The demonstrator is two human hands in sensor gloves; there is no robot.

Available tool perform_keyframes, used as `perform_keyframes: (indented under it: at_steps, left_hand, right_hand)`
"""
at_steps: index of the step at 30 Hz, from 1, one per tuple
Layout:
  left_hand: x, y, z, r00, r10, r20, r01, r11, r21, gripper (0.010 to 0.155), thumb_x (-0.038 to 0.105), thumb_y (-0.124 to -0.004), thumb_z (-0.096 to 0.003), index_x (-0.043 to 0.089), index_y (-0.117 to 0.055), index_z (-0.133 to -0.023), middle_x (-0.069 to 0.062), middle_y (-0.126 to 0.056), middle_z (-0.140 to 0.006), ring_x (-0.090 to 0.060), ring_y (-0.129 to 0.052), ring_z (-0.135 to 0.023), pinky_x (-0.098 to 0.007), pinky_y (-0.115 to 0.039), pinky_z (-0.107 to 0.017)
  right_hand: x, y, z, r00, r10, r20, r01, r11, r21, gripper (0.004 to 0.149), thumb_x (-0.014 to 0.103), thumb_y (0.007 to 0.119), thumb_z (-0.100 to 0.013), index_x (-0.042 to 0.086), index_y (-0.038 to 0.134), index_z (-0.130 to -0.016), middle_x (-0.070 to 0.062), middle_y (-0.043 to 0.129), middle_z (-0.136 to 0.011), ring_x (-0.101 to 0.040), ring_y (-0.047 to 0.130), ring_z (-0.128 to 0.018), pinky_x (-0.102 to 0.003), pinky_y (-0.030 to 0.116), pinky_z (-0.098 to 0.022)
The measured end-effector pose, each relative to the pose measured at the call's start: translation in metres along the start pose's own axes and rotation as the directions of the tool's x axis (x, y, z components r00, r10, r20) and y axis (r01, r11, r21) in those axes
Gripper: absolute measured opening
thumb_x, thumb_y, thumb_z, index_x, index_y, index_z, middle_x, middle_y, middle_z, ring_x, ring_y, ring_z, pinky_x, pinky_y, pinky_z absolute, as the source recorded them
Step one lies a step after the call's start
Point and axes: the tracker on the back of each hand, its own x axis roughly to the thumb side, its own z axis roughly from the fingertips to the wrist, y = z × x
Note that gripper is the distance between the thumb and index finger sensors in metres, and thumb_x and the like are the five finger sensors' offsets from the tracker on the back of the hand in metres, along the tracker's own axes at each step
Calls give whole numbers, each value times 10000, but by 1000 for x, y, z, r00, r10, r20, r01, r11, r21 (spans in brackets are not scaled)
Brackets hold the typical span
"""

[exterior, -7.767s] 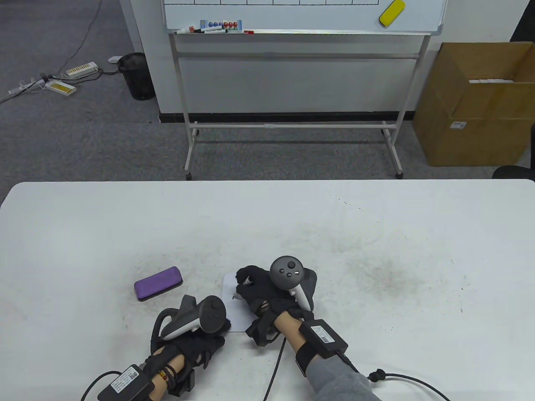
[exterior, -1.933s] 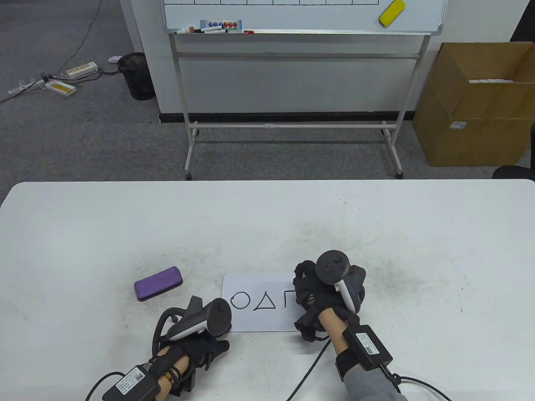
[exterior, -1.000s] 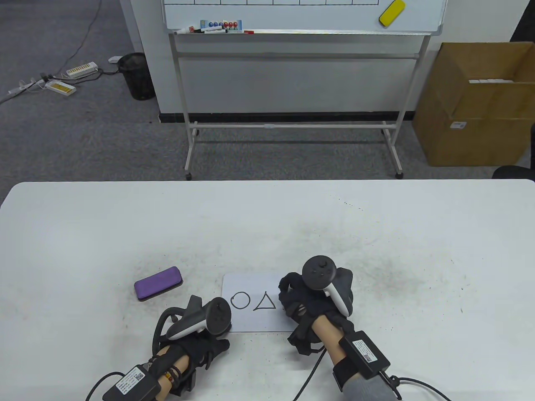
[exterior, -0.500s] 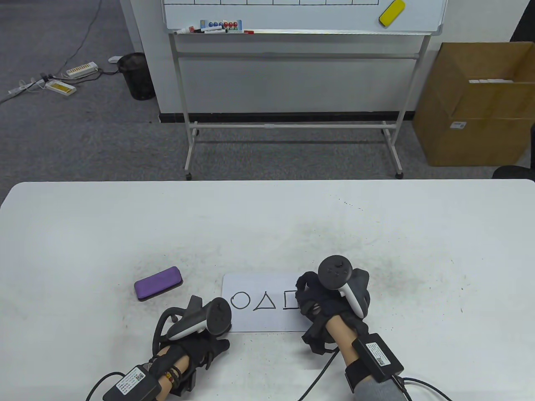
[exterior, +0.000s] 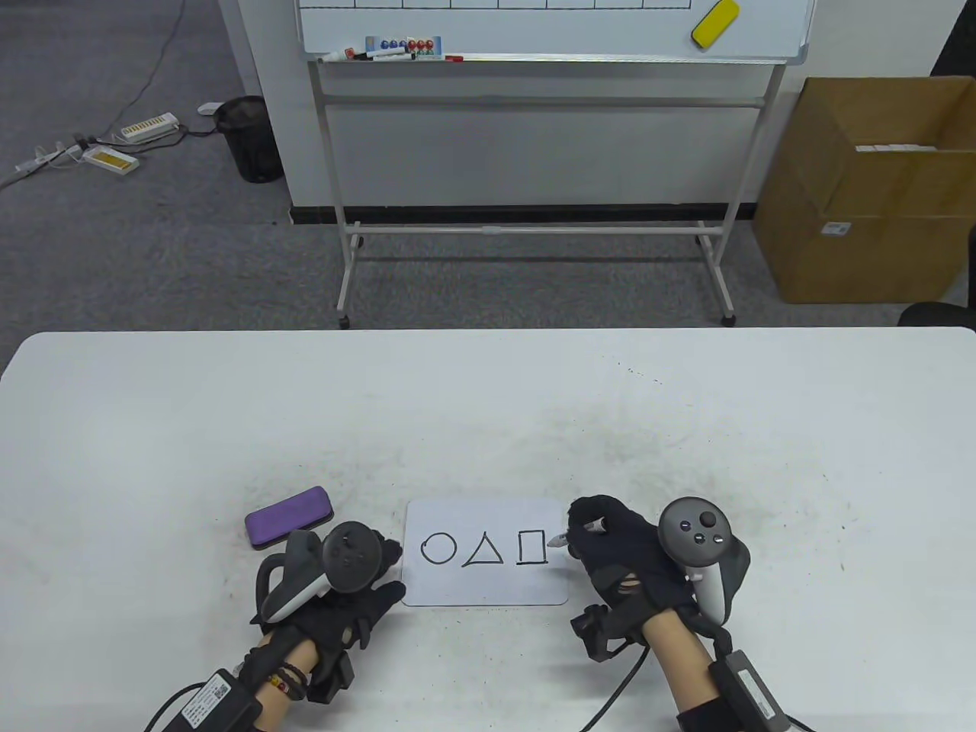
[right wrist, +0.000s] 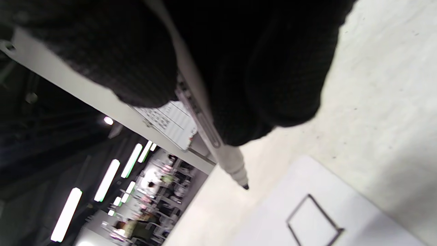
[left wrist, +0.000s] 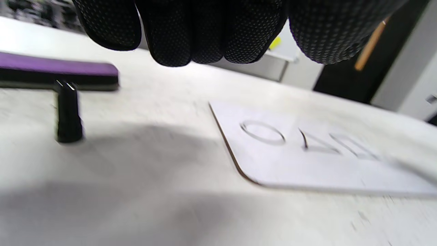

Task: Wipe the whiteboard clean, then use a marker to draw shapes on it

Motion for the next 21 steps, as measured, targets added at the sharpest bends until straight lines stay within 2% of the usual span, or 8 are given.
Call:
perform_keyframes:
  at_steps: [3,6,8,11,14,17,21]
  left_hand:
    - [-18,14,3,994,-14,-109,23,997,76,673,519,-759,-374,271,-687,-995,-58,-599,-1140,-333,-650,-1053,-566,-636,-728]
    - [-31,18,3,978,-35,-204,55,994,95,672,521,-768,-377,266,-695,-995,-73,-610,-1135,-347,-662,-1040,-562,-648,-715]
    - [-38,15,1,957,-88,-276,100,995,28,695,530,-788,-370,259,-691,-1003,-91,-622,-1130,-357,-692,-1019,-555,-672,-697]
    - [-41,3,-4,939,-155,-307,145,988,-53,714,542,-812,-356,258,-696,-1001,-105,-704,-1087,-326,-818,-931,-521,-747,-634]
    - [-40,-9,-9,926,-221,-307,214,975,-56,698,545,-850,-323,267,-755,-957,-77,-856,-970,-273,-944,-798,-474,-823,-556]
    - [-39,-18,-12,891,-320,-323,303,948,-102,674,543,-877,-301,274,-803,-915,-49,-935,-866,-232,-998,-692,-449,-854,-512]
    - [-38,-20,-14,875,-352,-332,358,933,-46,460,438,-906,-318,279,-941,-749,-5,-1067,-609,-149,-1096,-442,-417,-931,-387]
  right_hand:
    - [-6,-8,-1,993,-114,2,114,993,-20,434,337,941,-347,235,901,-767,-93,948,-792,-287,1120,-530,-328,971,-365]
    - [-12,-15,-1,985,-174,10,174,984,-20,433,338,940,-348,235,901,-767,-92,948,-793,-288,1117,-534,-327,970,-366]
    - [-14,-17,-2,981,-192,7,192,981,0,435,337,940,-349,234,899,-770,-93,945,-797,-288,1116,-535,-330,968,-367]
    - [-16,-20,-2,982,-190,12,190,982,-8,428,340,936,-357,238,898,-770,-92,945,-796,-285,1117,-536,-327,968,-369]
    - [-18,-21,-1,974,-226,9,226,974,-8,428,341,935,-357,237,898,-771,-91,944,-797,-285,1115,-538,-326,969,-370]
    - [-15,-23,0,970,-243,22,243,970,1,429,342,935,-358,238,897,-773,-93,942,-799,-285,1116,-539,-327,968,-371]
    - [-13,-25,2,960,-279,27,280,960,-6,431,343,934,-358,239,895,-774,-90,942,-800,-282,1115,-542,-325,968,-373]
